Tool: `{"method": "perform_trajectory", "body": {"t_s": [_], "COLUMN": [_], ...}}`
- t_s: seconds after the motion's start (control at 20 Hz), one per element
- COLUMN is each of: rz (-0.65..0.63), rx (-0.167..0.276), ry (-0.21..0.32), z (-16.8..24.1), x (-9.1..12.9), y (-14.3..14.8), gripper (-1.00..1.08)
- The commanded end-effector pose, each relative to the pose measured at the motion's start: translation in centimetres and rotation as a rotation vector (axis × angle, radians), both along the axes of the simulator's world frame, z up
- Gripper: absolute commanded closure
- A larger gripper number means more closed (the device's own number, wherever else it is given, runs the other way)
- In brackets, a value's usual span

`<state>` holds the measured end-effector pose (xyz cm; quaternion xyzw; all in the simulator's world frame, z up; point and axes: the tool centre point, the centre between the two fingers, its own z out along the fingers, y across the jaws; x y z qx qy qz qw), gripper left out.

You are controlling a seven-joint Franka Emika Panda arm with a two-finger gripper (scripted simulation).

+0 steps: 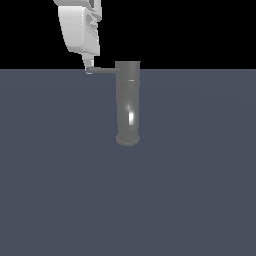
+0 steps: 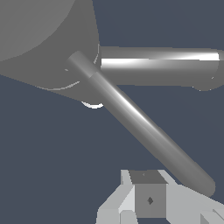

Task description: Turn on the faucet by rotating a designated handle.

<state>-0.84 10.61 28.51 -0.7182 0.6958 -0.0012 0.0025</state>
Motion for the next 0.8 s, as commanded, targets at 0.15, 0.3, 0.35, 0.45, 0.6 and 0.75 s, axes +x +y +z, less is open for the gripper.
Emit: {"method": "perform_trajectory", "body": {"t_s": [0.15, 0.3, 0.35, 0.45, 0.6, 0.75], "rz": [-0.011, -0.011, -0.011, -0.011, -0.011, -0.011], "rx": [-0.002, -0.002, -0.002, -0.002, -0.002, -0.002], "ry": [0.003, 0.003, 0.003, 0.004, 0.004, 0.005], "z": [0.0, 0.0, 0.0, 0.0, 0.0, 0.0], "x": [-1.3, -2.1, -2.3, -2.8, -3.6, -4.3], "y": [-2.2, -3.0, -3.3, -3.8, -4.7, -5.5], "gripper": [1.08, 1.08, 1.08, 1.08, 1.08, 1.08]}}
